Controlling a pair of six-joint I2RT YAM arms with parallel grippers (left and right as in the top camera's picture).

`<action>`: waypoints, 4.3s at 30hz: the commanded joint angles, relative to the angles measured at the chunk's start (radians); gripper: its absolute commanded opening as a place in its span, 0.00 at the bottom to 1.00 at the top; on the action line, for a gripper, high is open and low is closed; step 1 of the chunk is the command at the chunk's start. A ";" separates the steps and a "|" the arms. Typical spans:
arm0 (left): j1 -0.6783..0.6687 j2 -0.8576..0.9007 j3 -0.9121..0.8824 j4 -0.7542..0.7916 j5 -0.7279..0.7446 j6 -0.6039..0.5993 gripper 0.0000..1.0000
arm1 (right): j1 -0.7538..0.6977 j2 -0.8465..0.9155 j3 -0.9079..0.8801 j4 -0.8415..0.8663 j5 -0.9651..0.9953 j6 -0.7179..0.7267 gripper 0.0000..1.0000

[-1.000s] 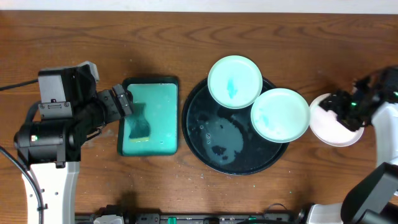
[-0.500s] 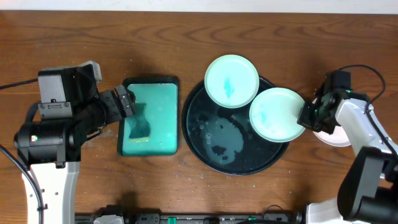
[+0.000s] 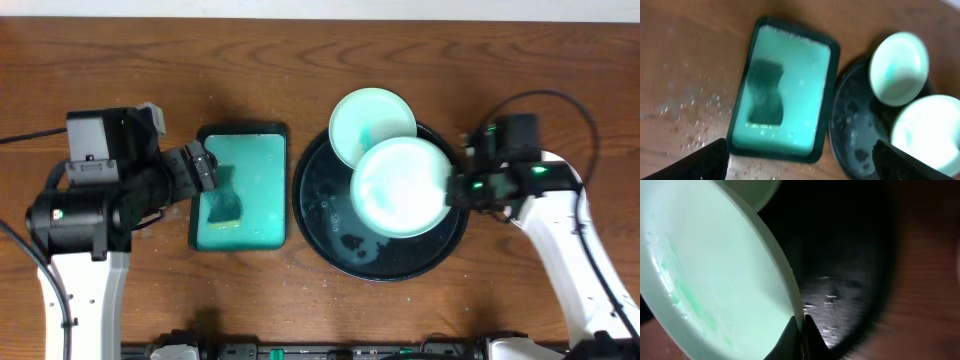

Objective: Clean dirty plates on tray and stack at the side
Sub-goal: 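Grasp the right pale green plate and slide it toward tray center, then pick up the green sponge with the left gripper, then scrub the pale green plate with the sponge while right gripper holds it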

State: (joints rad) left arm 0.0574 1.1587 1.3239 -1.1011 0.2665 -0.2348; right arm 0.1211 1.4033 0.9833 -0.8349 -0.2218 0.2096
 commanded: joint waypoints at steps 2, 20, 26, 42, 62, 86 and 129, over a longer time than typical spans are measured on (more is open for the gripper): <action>0.003 0.050 0.010 -0.045 -0.069 0.012 0.91 | 0.126 0.119 -0.109 0.059 0.013 0.144 0.01; -0.076 0.456 -0.064 0.027 -0.233 -0.111 0.81 | 0.062 0.313 -0.126 0.224 0.084 0.370 0.01; -0.077 0.668 -0.064 0.113 -0.133 -0.043 0.63 | 0.062 0.313 -0.126 0.218 0.167 0.353 0.01; -0.092 0.679 -0.016 0.081 -0.067 -0.013 0.07 | 0.064 0.314 -0.127 0.185 0.191 0.401 0.01; -0.695 0.669 -0.057 0.489 0.117 -0.381 0.07 | 0.126 0.314 -0.129 0.263 0.139 0.238 0.01; -0.712 0.970 0.011 0.603 0.375 -0.293 0.07 | 0.129 0.314 -0.129 0.241 0.139 0.239 0.01; -0.739 1.060 0.153 0.536 0.554 -0.211 0.07 | 0.129 0.314 -0.129 0.247 0.139 0.239 0.01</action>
State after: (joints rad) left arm -0.6430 2.1254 1.4761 -0.6102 0.4671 -0.4625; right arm 0.2520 1.6775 0.8658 -0.5964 -0.2062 0.4370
